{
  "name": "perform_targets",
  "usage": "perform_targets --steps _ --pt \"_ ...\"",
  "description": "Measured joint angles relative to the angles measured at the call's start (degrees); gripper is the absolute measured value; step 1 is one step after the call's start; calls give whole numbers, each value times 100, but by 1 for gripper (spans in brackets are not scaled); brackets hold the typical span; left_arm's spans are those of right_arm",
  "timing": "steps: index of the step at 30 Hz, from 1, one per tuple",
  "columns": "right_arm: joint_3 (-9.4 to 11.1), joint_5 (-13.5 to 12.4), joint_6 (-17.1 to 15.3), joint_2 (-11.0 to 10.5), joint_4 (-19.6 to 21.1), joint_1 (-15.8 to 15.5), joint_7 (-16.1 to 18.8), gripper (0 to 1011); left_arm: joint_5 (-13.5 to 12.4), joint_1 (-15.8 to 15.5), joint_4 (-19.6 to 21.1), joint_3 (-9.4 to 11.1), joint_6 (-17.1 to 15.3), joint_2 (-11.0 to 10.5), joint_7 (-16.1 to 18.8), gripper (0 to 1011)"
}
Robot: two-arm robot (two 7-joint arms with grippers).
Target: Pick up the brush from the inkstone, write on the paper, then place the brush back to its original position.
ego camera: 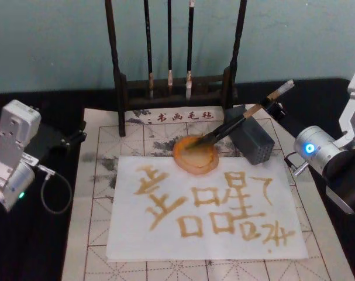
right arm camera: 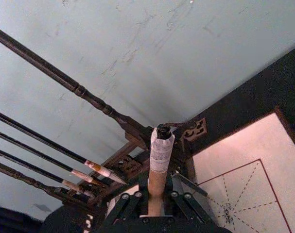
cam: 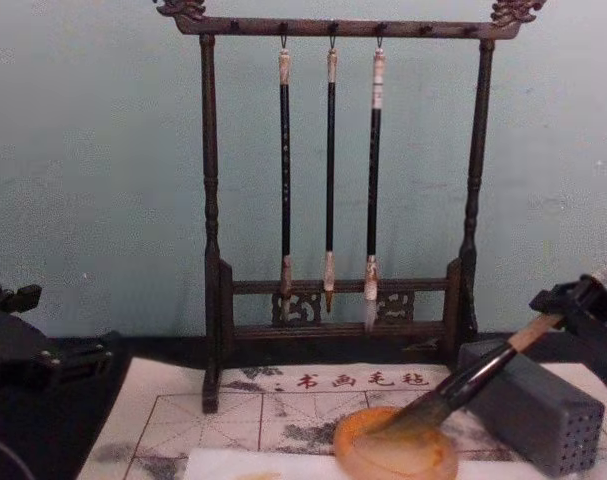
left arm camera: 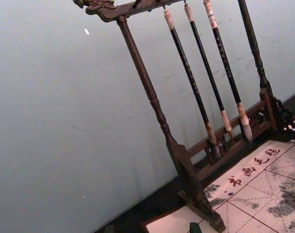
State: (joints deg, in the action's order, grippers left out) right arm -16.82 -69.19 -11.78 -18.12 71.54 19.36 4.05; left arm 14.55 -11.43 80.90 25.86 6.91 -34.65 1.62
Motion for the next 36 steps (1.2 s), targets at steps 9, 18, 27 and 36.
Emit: perform_targets --steps 9,18,27,36 --pt "-52 1 76 -35 22 1 9 182 0 0 0 0 0 0 0 1001" --pt "-192 99 242 -197 224 11 128 182 0 0 0 0 0 0 0 1001" --pt "-343 400 431 -446 655 -83 339 182 0 0 0 0 0 0 0 1001" --pt "-472 1031 702 -805 1221 -318 689 182 0 0 0 0 0 0 0 1001"
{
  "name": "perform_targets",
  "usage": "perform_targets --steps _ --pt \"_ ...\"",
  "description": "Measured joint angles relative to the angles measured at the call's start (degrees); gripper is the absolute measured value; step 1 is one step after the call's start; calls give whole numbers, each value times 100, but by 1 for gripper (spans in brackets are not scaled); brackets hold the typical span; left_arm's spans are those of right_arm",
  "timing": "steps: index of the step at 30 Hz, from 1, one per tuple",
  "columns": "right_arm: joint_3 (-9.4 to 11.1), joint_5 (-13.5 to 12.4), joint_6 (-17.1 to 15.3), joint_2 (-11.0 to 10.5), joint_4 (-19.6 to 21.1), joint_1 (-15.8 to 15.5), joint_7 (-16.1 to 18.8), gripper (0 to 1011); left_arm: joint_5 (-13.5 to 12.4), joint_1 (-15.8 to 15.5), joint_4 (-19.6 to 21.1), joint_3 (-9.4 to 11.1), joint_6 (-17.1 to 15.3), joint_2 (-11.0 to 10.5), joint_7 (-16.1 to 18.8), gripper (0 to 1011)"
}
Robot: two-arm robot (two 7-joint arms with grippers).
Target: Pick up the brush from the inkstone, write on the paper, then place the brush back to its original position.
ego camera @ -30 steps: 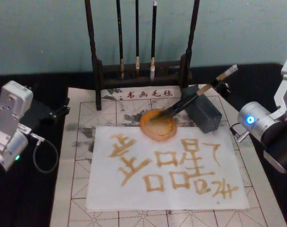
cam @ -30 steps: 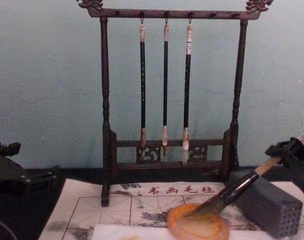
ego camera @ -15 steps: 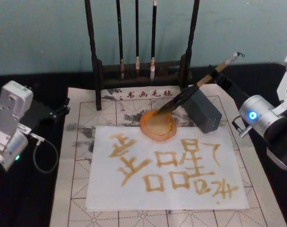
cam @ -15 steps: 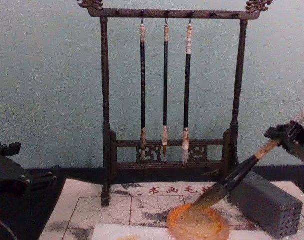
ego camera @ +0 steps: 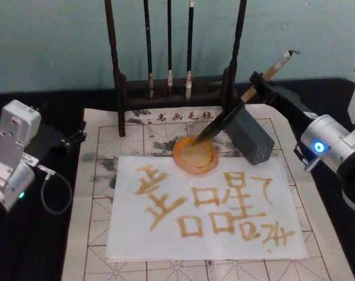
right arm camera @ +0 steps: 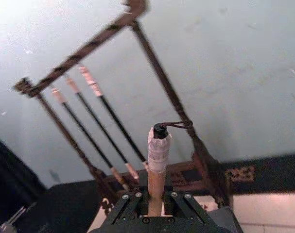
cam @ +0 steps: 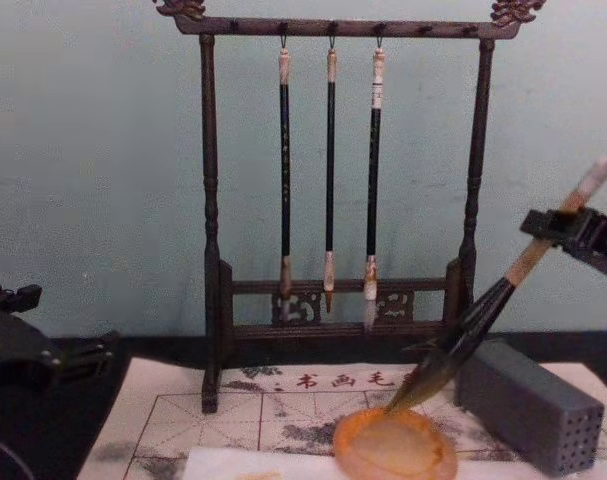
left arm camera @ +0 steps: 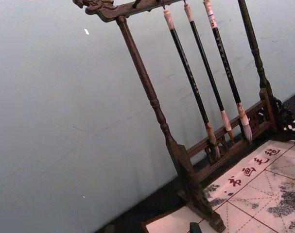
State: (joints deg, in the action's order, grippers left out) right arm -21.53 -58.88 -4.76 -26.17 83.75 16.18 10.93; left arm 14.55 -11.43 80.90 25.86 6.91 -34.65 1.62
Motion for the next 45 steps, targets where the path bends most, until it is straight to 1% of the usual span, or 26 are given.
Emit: perform_targets --steps 3,4,6,8,9,10,12,15,16,18,19,21,24,25,28,34,35,38,41,45 --pt "-12 166 98 -92 142 -83 117 182 0 0 0 0 0 0 0 1001" --pt "-17 274 159 -153 240 -140 188 182 0 0 0 0 0 0 0 1001" --pt "-21 380 207 -215 327 -200 249 182 0 0 0 0 0 0 0 1001" --pt "-21 524 270 -305 459 -285 315 182 0 0 0 0 0 0 0 1001" --pt "-21 646 337 -366 544 -353 357 182 0 0 0 0 0 0 0 1001" --pt "-19 700 374 -401 593 -392 376 182 0 0 0 0 0 0 0 1001" --pt "3 863 482 -500 726 -508 426 182 0 0 0 0 0 0 -1 1001" --pt "47 1005 579 -598 869 -639 460 182 0 0 0 0 0 0 0 1001" --pt "92 1087 640 -667 967 -743 476 182 0 0 0 0 0 0 0 1001" --pt "144 1153 702 -735 1068 -846 496 182 0 0 1 0 0 0 0 1001" --pt "198 1200 753 -799 1158 -946 511 182 0 0 0 0 0 0 0 1001" --pt "258 1240 807 -866 1255 -1061 537 182 0 0 0 0 0 0 0 1001" --pt "435 1326 949 -1016 1493 -1359 577 182 0 0 0 0 0 0 0 1001" --pt "435 1326 949 -1016 1493 -1359 577 182 0 0 0 0 0 0 0 1001" --pt "618 1393 1083 -1137 1708 -1666 603 182 0 0 0 0 0 0 0 1001" --pt "853 1498 1221 -1288 1931 -2072 626 182 0 0 0 0 0 0 0 1001" --pt "923 1530 1258 -1336 1992 -2194 630 182 0 0 0 0 0 0 0 1001" --pt "1021 1569 1308 -1393 2059 -2351 638 182 0 0 0 0 0 0 0 1001" --pt "1143 1711 1406 -1480 2147 -2576 673 182 0 0 0 0 0 0 0 1001" --pt "1249 1835 1471 -1563 2210 -2740 730 182 0 0 0 0 0 0 0 1001"
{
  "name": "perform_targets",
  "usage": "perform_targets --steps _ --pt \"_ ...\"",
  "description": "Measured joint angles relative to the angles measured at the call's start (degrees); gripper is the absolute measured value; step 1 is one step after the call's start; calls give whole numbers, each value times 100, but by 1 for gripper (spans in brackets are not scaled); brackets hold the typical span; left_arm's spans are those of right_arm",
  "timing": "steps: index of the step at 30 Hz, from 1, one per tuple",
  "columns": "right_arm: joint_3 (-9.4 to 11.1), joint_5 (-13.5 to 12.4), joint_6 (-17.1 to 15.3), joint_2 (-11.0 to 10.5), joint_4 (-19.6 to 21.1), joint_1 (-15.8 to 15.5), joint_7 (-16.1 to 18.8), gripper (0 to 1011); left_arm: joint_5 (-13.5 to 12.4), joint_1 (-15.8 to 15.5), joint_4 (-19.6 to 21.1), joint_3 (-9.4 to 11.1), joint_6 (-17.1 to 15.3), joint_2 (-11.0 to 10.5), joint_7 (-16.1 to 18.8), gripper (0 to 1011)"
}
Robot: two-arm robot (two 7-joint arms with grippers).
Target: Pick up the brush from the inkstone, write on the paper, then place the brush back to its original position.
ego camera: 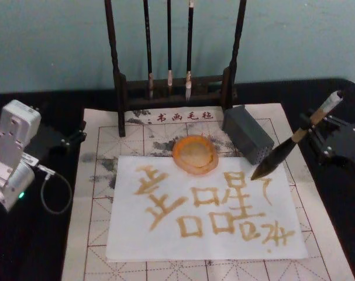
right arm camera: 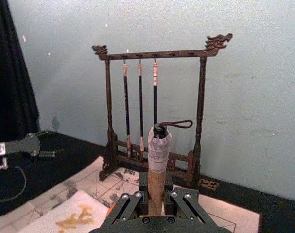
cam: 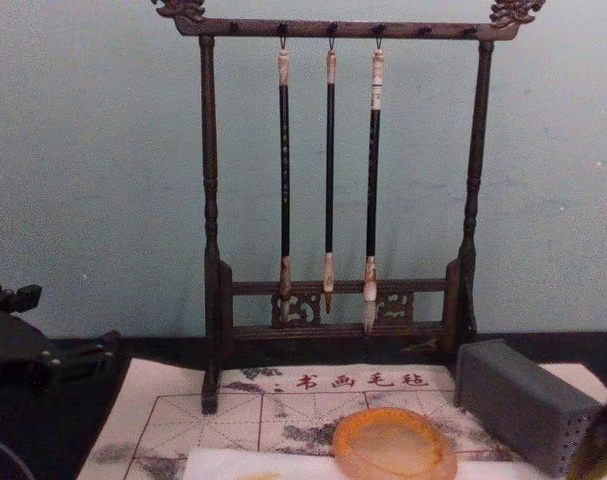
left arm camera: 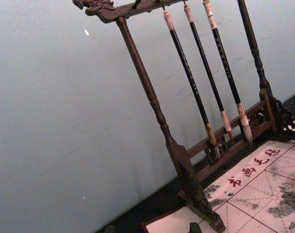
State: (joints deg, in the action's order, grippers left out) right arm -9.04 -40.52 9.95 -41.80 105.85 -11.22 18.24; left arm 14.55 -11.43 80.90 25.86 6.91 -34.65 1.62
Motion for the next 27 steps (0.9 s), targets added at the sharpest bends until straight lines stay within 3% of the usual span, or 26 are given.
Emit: perform_targets --steps 12,27 --pt "122 634 206 -129 32 -247 111 182 0 0 0 0 0 0 0 1001" --pt "181 890 -21 10 -53 -215 123 182 -1 0 0 0 0 0 0 1001"
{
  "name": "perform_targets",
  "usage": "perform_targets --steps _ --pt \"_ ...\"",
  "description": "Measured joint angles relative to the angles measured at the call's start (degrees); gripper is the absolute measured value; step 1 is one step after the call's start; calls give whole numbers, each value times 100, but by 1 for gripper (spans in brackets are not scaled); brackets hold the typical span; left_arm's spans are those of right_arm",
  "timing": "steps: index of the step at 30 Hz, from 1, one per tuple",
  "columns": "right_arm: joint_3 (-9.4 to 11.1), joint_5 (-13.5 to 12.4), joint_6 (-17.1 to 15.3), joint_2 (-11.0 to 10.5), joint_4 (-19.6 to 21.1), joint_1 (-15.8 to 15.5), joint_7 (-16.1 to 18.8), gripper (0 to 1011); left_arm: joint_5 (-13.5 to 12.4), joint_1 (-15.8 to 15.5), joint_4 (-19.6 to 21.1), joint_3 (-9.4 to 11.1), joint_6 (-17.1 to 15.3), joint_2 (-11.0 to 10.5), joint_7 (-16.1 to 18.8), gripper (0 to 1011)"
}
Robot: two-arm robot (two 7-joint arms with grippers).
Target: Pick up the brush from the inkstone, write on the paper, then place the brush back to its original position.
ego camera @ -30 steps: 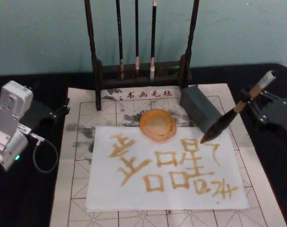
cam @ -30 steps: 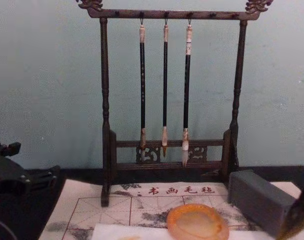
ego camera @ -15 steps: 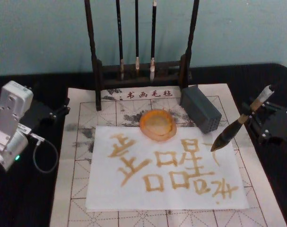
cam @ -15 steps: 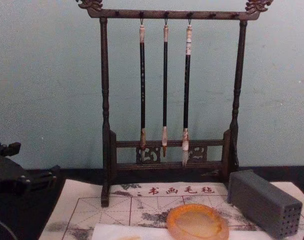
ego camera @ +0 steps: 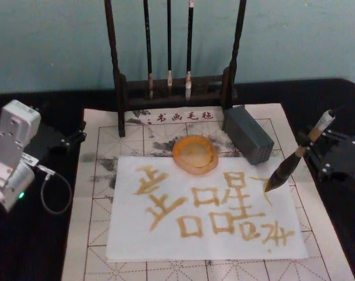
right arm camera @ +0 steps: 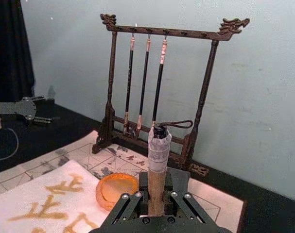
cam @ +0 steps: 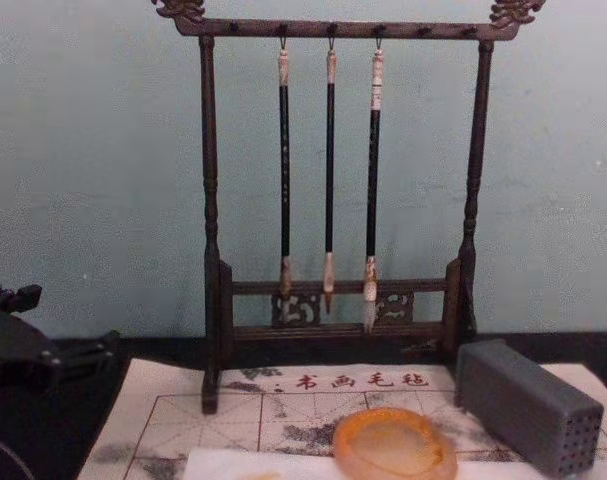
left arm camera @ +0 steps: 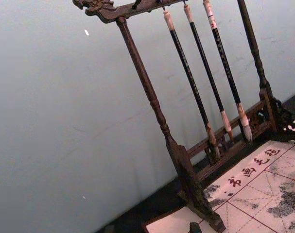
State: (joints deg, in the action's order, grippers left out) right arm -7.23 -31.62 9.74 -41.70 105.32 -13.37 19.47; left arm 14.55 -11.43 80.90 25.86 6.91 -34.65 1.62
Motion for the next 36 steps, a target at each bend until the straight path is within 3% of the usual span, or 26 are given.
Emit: perform_targets --steps 36 --pt "354 404 -170 355 5 -167 174 182 0 0 0 0 0 0 0 1001"
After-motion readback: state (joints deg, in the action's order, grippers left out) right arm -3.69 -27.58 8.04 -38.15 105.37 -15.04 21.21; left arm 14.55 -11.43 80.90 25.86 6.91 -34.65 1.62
